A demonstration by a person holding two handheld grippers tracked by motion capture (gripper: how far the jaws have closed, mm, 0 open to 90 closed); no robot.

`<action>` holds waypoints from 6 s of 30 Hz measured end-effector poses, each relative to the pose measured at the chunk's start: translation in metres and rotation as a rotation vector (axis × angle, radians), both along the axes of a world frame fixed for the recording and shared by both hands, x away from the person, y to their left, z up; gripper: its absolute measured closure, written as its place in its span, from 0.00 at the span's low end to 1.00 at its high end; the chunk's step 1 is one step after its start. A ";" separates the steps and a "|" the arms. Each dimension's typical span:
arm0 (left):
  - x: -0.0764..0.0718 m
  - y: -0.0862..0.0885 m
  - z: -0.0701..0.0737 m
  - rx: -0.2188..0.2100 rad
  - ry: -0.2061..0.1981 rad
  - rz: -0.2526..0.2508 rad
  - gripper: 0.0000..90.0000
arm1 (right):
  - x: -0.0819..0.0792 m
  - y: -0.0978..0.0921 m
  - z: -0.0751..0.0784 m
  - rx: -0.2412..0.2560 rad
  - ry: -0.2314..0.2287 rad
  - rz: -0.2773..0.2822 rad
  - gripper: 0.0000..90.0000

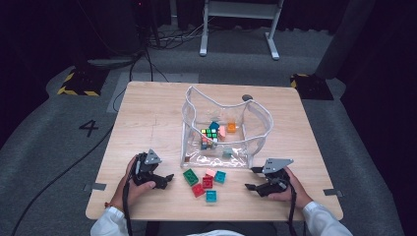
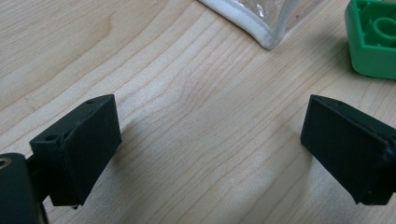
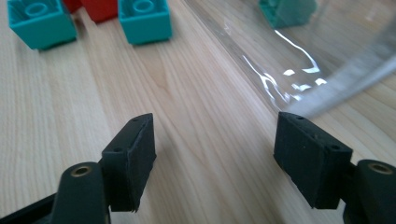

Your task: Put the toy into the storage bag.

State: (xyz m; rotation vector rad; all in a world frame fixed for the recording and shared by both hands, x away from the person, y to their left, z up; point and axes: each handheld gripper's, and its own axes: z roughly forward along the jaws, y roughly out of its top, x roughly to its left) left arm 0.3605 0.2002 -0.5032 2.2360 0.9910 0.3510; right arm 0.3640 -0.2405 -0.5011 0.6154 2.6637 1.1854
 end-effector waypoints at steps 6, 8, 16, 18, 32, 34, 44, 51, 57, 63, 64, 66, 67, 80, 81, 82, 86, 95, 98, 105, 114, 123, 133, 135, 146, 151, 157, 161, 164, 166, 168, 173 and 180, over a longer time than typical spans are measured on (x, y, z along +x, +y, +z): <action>0.000 0.000 0.000 -0.002 0.003 -0.001 0.06 | -0.002 0.028 -0.003 0.003 -0.030 0.059 0.31; 0.000 0.000 0.000 -0.001 0.002 -0.001 0.06 | 0.000 0.038 -0.003 0.004 -0.029 0.066 0.31; 0.000 0.000 0.000 -0.001 0.003 0.000 0.06 | 0.007 0.068 -0.003 -0.002 -0.013 0.084 0.30; 0.000 0.000 0.000 -0.001 0.003 -0.001 0.06 | 0.007 0.072 -0.003 0.002 -0.015 0.096 0.30; 0.000 0.000 0.000 -0.005 0.006 -0.001 0.06 | 0.008 0.091 -0.003 0.010 -0.015 0.151 0.47; 0.000 0.000 0.000 -0.008 0.008 -0.010 0.06 | 0.010 0.091 -0.003 0.024 -0.035 0.169 0.52; 0.000 0.000 0.000 -0.005 0.006 -0.003 0.06 | 0.009 0.087 -0.002 0.020 -0.023 0.131 0.66; 0.000 0.000 0.000 -0.005 0.007 -0.004 0.06 | 0.008 0.081 -0.002 0.026 -0.043 0.162 0.66; 0.000 0.000 0.000 -0.005 0.006 -0.005 0.06 | 0.006 0.070 -0.002 0.021 -0.048 0.160 0.66; 0.000 0.000 0.000 -0.005 0.007 -0.005 0.06 | 0.006 0.049 -0.001 0.017 -0.033 0.139 0.66; 0.000 0.000 0.000 -0.005 0.007 -0.005 0.06 | 0.004 0.044 0.000 0.007 -0.013 0.118 0.66; 0.000 0.000 0.000 -0.005 0.007 -0.005 0.06 | 0.005 0.038 0.001 0.006 -0.040 0.129 0.66; 0.000 0.000 0.000 -0.005 0.005 -0.004 0.06 | 0.006 0.035 0.001 0.005 -0.057 0.134 0.66; 0.000 0.000 0.000 -0.005 0.007 -0.005 0.06 | 0.005 -0.013 0.007 0.013 -0.071 0.037 0.66; 0.000 0.000 0.000 -0.005 0.007 -0.005 0.06 | 0.005 -0.017 0.008 0.007 -0.075 0.027 0.66; 0.000 0.000 0.000 -0.005 0.007 -0.005 0.06 | 0.006 -0.021 0.009 0.013 -0.078 0.025 0.66; 0.000 0.000 0.000 -0.006 0.008 -0.006 0.06 | 0.007 -0.039 0.012 0.024 -0.077 -0.012 0.66; 0.001 0.000 0.000 0.000 0.002 -0.013 0.05 | 0.020 -0.064 0.025 0.057 -0.087 -0.086 0.66; 0.001 0.000 0.000 0.001 0.002 -0.013 0.05 | 0.027 -0.070 0.032 0.078 -0.106 -0.105 0.66; 0.001 0.000 0.000 0.000 0.002 -0.013 0.05 | 0.040 -0.084 0.060 0.105 -0.150 -0.145 0.66; 0.001 0.000 0.000 0.000 0.002 -0.013 0.05 | 0.055 -0.099 0.096 0.144 -0.201 -0.195 0.66; 0.001 0.000 0.000 0.000 0.002 -0.013 0.05 | 0.072 -0.105 0.133 0.159 -0.239 -0.218 0.66; 0.001 0.000 0.000 0.000 0.002 -0.013 0.05 | 0.082 -0.092 0.168 0.171 -0.283 -0.189 0.66; 0.001 0.000 0.000 0.000 0.002 -0.013 0.05 | 0.084 -0.089 0.174 0.160 -0.292 -0.189 0.66; 0.001 0.000 0.000 0.000 0.003 -0.015 0.05 | 0.093 -0.070 0.208 0.196 -0.317 -0.135 0.66; 0.001 0.000 0.000 0.000 0.004 -0.012 0.05 | 0.098 -0.057 0.215 0.206 -0.322 -0.100 0.66; 0.001 0.000 0.000 0.000 0.004 -0.012 0.05 | 0.107 -0.033 0.214 0.176 -0.319 -0.067 0.66; 0.001 0.000 0.000 0.000 0.004 -0.012 0.05 | 0.111 -0.018 0.211 0.177 -0.314 -0.028 0.66; 0.001 0.000 0.000 0.000 0.003 -0.012 0.05 | 0.113 -0.007 0.208 0.171 -0.307 -0.004 0.66; 0.001 0.000 0.000 -0.001 0.004 -0.012 0.05 | 0.113 0.003 0.206 0.169 -0.295 0.023 0.66; 0.001 0.000 0.000 -0.001 0.004 -0.012 0.05 | 0.114 0.011 0.204 0.167 -0.288 0.046 0.66; 0.001 0.000 0.000 -0.001 0.003 -0.012 0.05 | 0.116 0.031 0.198 0.129 -0.262 0.092 0.66; 0.001 0.000 0.000 0.000 0.003 -0.012 0.05 | 0.118 0.053 0.190 0.041 -0.224 0.158 0.66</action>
